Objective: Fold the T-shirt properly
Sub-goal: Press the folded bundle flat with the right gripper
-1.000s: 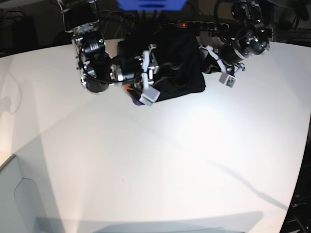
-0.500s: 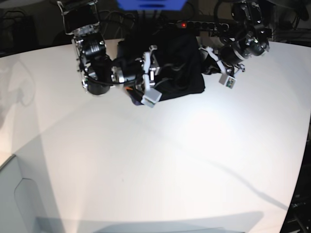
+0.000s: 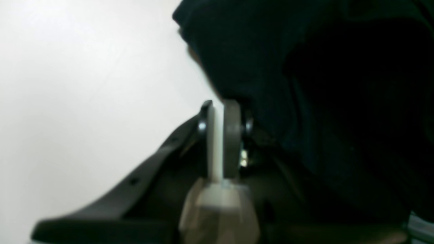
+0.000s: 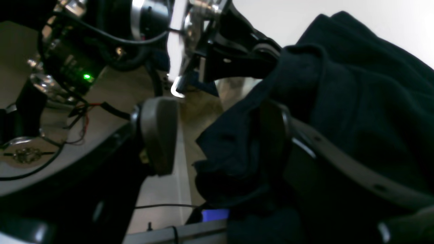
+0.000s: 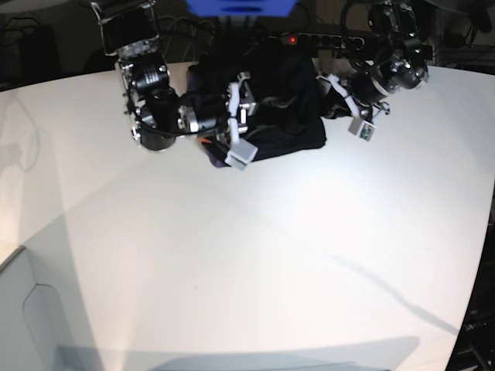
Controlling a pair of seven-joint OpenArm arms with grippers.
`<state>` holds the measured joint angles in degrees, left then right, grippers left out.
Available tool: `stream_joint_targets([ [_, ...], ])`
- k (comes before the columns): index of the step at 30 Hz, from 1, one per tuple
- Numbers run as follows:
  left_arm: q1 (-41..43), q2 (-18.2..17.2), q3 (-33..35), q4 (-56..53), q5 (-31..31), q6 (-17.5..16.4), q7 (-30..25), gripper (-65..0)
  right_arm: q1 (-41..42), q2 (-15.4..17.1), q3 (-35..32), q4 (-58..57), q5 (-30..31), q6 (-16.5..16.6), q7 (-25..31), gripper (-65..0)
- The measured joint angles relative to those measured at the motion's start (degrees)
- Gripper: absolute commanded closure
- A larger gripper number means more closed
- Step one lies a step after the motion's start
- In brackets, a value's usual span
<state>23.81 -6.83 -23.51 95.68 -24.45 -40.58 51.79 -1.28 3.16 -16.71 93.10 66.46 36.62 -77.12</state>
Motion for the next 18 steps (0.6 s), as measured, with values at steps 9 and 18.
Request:
stream_joint_targets([
  [9,0.0,0.0,0.0,0.0,0.0,0.0,0.0,-6.3,1.2,0.0,2.2,0.3,0.9,0.0,0.7,-20.2],
  [18,0.0,0.0,0.0,0.0,0.0,0.0,0.0,-6.3,1.1,1.9,1.6,0.3,0.9,0.0,0.7,0.0],
])
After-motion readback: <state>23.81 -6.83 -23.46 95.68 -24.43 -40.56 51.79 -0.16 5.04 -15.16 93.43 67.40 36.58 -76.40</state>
